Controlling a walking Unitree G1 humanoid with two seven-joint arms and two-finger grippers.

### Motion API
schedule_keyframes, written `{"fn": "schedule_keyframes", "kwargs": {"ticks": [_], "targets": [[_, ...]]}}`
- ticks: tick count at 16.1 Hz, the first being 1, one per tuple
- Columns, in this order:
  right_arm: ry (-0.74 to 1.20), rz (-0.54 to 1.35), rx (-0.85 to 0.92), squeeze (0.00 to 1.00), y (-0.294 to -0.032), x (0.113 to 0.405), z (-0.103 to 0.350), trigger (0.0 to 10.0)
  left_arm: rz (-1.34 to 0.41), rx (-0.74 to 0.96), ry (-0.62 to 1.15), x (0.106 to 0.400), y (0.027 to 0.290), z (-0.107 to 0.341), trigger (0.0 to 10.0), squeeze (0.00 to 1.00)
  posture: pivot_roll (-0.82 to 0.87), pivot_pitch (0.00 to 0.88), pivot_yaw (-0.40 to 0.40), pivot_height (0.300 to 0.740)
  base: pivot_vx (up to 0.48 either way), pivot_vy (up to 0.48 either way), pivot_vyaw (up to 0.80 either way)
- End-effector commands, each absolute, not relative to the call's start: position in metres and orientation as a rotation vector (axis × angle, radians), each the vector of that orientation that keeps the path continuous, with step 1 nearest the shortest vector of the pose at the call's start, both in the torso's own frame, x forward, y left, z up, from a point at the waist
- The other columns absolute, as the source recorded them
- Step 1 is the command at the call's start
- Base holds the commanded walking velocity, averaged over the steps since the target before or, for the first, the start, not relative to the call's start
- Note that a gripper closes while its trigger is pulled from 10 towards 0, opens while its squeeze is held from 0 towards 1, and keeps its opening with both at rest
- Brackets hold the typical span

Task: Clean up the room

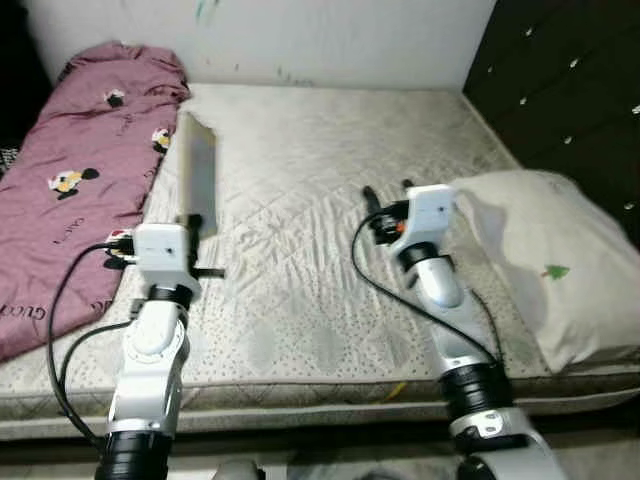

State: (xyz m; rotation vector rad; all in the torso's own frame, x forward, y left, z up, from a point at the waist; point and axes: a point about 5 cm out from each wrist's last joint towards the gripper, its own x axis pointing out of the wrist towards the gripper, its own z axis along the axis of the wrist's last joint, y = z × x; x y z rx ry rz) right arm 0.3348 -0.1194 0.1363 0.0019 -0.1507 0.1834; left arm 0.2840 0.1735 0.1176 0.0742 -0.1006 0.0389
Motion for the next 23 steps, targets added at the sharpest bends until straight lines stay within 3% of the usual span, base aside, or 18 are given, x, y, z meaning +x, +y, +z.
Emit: {"fn": "schedule_keyframes", "kwargs": {"ticks": [1, 7, 19, 23], "targets": [[-0.138, 0.143, 0.003, 0.0, -0.1305, 0.3348, 0.134, 10.0, 0.008, 0.055, -0.115, 0.2888, 0.1619, 0.1237, 10.0, 0.0, -0.03, 0.0, -0.024, 0.74, 0.0, 0.0, 0.0], [-0.136, 0.144, -0.007, 0.0, -0.1299, 0.3365, 0.1361, 10.0, 0.011, 0.079, -0.177, 0.2841, 0.1663, 0.1326, 10.0, 0.0, 0.0, 0.0, -0.038, 0.74, 0.0, 0.0, 0.0], [-0.101, 0.147, -0.001, 0.0, -0.1284, 0.3316, 0.1266, 10.0, -0.001, 0.031, -0.131, 0.2806, 0.1642, 0.1253, 10.0, 0.0, -0.02, 0.0, -0.033, 0.74, 0.0, 0.0, -0.76], [-0.108, 0.173, -0.02, 0.0, -0.1248, 0.3332, 0.1284, 10.0, 0.006, 0.031, -0.144, 0.2822, 0.1655, 0.1288, 10.0, 0.0, -0.02, 0.0, -0.036, 0.74, 0.0, 0.0, 0.0]]}}
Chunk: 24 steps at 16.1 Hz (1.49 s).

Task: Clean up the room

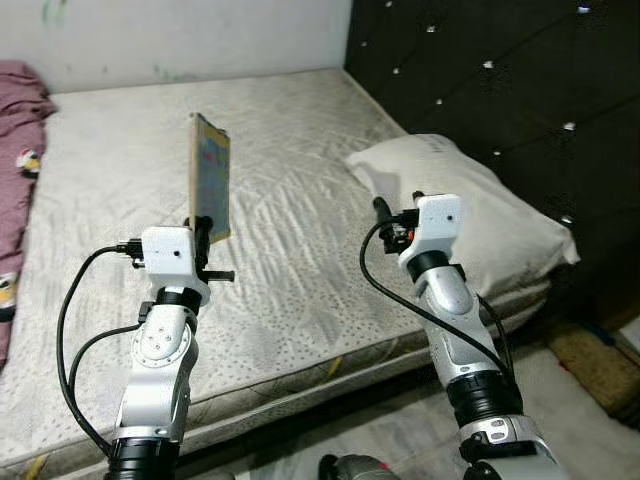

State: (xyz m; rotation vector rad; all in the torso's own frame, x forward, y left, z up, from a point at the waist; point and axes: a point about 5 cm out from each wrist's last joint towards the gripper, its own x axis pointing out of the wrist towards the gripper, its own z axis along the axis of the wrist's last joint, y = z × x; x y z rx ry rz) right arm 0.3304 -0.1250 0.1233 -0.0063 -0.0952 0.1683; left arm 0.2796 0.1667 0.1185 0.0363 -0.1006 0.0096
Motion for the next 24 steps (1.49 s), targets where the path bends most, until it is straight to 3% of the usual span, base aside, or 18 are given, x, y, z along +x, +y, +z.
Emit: {"fn": "schedule_keyframes", "kwargs": {"ticks": [1, 7, 24], "targets": [[-0.112, 0.181, -0.025, 0.0, -0.1236, 0.3332, 0.1289, 10.0, 0.007, 0.031, -0.146, 0.2825, 0.1657, 0.1293, 10.0, 0.0, -0.02, 0.0, -0.036, 0.74, 0.0, 0.0, 0.0], [-0.12, 0.198, -0.03, 0.0, -0.1216, 0.3324, 0.1298, 10.0, 0.005, 0.025, -0.149, 0.2829, 0.1656, 0.1299, 10.0, 0.0, -0.02, 0.0, -0.036, 0.74, 0.0, -0.127, 0.62], [-0.109, 0.2, -0.031, 0.0, -0.1227, 0.3337, 0.1287, 10.0, -0.002, 0.017, -0.144, 0.2838, 0.164, 0.1291, 10.0, 0.0, -0.02, 0.0, -0.037, 0.74, 0.0, -0.244, 0.0]]}}
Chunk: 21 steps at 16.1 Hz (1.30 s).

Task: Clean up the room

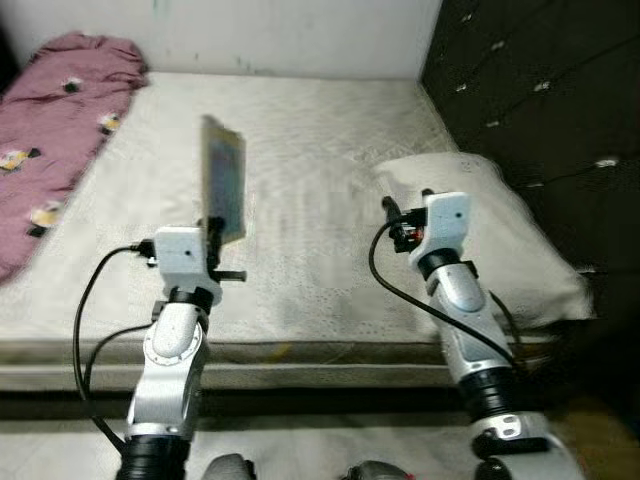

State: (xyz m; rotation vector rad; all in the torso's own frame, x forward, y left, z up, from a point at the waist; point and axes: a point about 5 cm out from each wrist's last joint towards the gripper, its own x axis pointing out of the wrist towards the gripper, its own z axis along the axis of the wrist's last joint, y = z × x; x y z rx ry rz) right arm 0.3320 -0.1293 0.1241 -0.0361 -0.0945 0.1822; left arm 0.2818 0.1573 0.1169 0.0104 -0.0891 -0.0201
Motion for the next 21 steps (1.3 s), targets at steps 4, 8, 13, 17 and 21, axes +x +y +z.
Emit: {"fn": "schedule_keyframes", "kwargs": {"ticks": [4, 8, 13, 17, 21], "targets": [[-0.106, 0.205, -0.033, 0.0, -0.1226, 0.3331, 0.1279, 10.0, -0.021, 0.013, -0.167, 0.283, 0.1626, 0.1307, 10.0, 0.0, -0.02, 0.0, -0.038, 0.74, 0.0, 0.0, 0.0], [-0.105, 0.208, -0.034, 0.0, -0.1221, 0.3325, 0.1273, 10.0, -0.057, -0.002, -0.188, 0.2811, 0.1599, 0.1329, 10.0, 0.0, -0.02, 0.0, -0.038, 0.74, 0.138, 0.0, 0.0], [-0.104, 0.21, -0.035, 0.0, -0.122, 0.3326, 0.1272, 10.0, -0.072, -0.008, -0.197, 0.2806, 0.1599, 0.1337, 10.0, 0.0, -0.02, 0.0, -0.038, 0.74, 0.362, 0.0, 0.0], [-0.104, 0.208, -0.035, 0.0, -0.1225, 0.3326, 0.1274, 10.0, -0.075, -0.01, -0.199, 0.2803, 0.1595, 0.1338, 10.0, 0.0, -0.03, 0.0, -0.04, 0.74, 0.48, 0.0, 0.0], [-0.103, 0.205, -0.035, 0.0, -0.1231, 0.3327, 0.1274, 10.0, -0.072, -0.012, -0.194, 0.2804, 0.1595, 0.1331, 10.0, 0.0, -0.03, 0.0, -0.041, 0.74, 0.442, 0.0, 0.0]]}}
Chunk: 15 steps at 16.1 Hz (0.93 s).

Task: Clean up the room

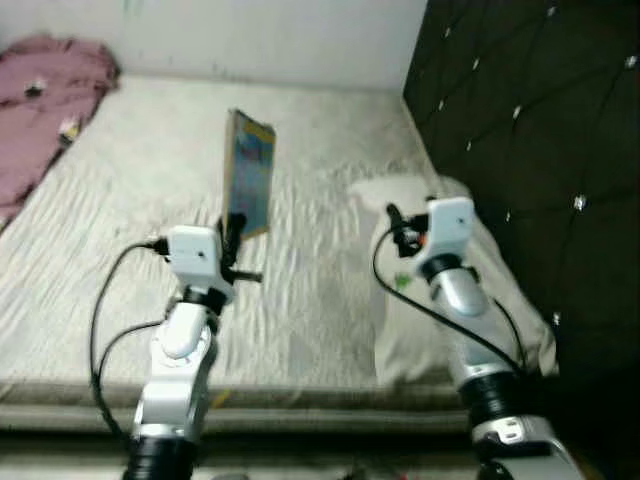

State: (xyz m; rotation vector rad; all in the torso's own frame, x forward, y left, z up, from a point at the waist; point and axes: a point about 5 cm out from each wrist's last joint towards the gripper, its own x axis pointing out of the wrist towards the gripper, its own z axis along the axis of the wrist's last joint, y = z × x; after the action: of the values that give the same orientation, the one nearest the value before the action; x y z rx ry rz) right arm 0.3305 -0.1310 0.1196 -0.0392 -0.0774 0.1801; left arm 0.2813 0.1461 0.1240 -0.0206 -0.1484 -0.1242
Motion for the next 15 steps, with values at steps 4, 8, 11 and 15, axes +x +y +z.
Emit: {"fn": "schedule_keyframes", "kwargs": {"ticks": [4, 8, 11, 15], "targets": [[-0.1, 0.2, -0.032, 0.0, -0.125, 0.333, 0.127, 10.0, -0.019, -0.006, -0.156, 0.283, 0.162, 0.128, 10.0, 0.0, -0.02, 0.0, -0.052, 0.74, 0.0, 0.0, 0.0], [-0.082, 0.189, -0.036, 0.0, -0.13, 0.325, 0.122, 10.0, 0.044, -0.025, -0.086, 0.277, 0.17, 0.121, 10.0, 0.0, -0.02, 0.0, -0.054, 0.74, 0.0, 0.0, -0.4], [-0.061, 0.165, -0.035, 0.0, -0.137, 0.314, 0.115, 10.0, 0.0, -0.083, -0.077, 0.267, 0.164, 0.12, 10.0, 0.0, -0.04, 0.017, -0.041, 0.74, 0.0, 0.0, -0.8], [-0.029, 0.155, -0.039, 0.0, -0.14, 0.306, 0.111, 10.0, -0.104, -0.093, -0.024, 0.267, 0.144, 0.119, 10.0, 0.0, -0.05, 0.041, -0.039, 0.74, 0.0, 0.0, -0.8]]}}
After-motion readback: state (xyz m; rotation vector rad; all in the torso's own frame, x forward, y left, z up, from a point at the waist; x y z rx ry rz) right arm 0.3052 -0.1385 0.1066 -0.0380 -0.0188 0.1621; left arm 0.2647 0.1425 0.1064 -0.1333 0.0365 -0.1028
